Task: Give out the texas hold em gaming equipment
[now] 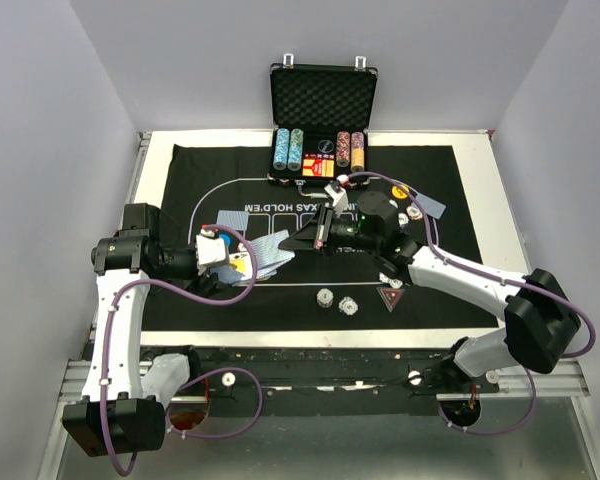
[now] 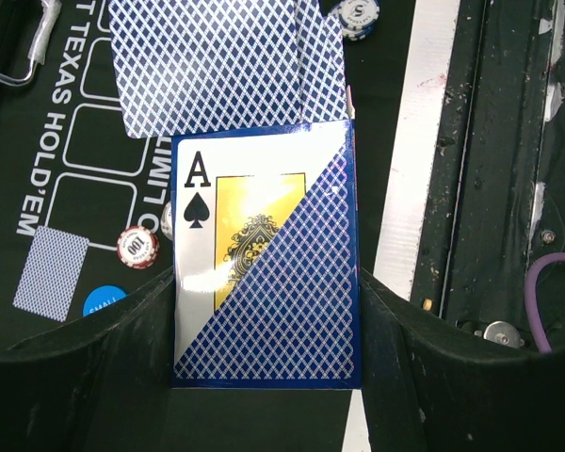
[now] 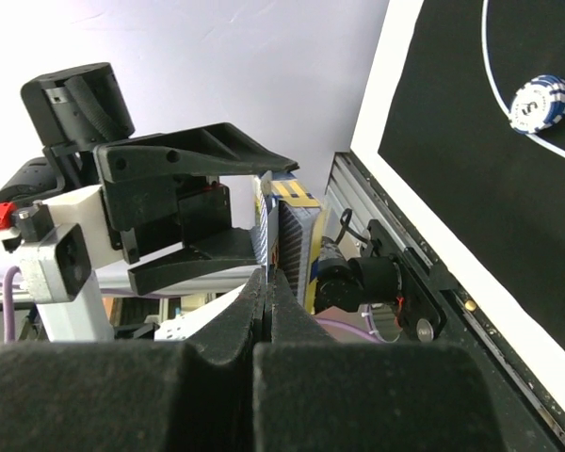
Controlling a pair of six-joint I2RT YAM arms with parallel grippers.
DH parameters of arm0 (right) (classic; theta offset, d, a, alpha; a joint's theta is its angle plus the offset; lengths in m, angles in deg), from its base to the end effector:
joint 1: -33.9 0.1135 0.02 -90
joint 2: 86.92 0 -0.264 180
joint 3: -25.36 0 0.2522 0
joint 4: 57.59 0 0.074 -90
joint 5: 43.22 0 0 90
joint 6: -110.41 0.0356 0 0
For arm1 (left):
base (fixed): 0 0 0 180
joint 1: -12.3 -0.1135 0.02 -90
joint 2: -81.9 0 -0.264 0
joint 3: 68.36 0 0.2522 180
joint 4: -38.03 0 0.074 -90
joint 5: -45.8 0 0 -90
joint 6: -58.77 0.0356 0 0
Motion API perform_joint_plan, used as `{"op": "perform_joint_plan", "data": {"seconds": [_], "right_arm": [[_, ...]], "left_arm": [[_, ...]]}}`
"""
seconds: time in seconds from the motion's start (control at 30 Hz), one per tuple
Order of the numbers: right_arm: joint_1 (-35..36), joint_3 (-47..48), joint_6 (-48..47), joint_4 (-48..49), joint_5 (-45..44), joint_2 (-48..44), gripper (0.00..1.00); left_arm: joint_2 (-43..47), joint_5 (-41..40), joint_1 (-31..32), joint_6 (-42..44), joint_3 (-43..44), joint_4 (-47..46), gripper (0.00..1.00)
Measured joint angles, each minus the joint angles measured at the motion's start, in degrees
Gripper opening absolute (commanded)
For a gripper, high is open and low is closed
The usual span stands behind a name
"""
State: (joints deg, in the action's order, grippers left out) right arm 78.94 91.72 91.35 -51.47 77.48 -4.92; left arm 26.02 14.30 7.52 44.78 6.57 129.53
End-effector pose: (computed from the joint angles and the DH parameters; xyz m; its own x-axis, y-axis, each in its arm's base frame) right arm 0.2198 0.2458 0.2896 -0.9495 0.1993 -0.2423 -0.2044 0.1927 0.9597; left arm 0.1403 -0.0187 0.3261 -0.0233 0.5068 -0.8617 0.9734 0.2082 0.0961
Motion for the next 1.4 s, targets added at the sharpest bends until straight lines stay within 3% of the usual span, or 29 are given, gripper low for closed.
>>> {"op": "perform_joint_plan", "data": {"seconds": [0.67, 1.07, 1.4], "right_arm": [[0.39, -6.69, 2.93, 4.68, -1.29, -1.42, 0.02], [0.79, -7.69, 5.33, 8.68, 0.20, -0.96, 0.34], [0.79, -7.72, 4.66, 8.04, 0.42, -0.90, 0.37]], "left_arm": [[0.00, 0.09, 0.00, -0.42, 0.31, 0.00, 0.47], [0.00, 0.76, 0.02, -0.66, 0.33, -0.52, 0.47], [0.00, 0.96, 0.00, -0.68, 0.33, -0.72, 0.47]]}}
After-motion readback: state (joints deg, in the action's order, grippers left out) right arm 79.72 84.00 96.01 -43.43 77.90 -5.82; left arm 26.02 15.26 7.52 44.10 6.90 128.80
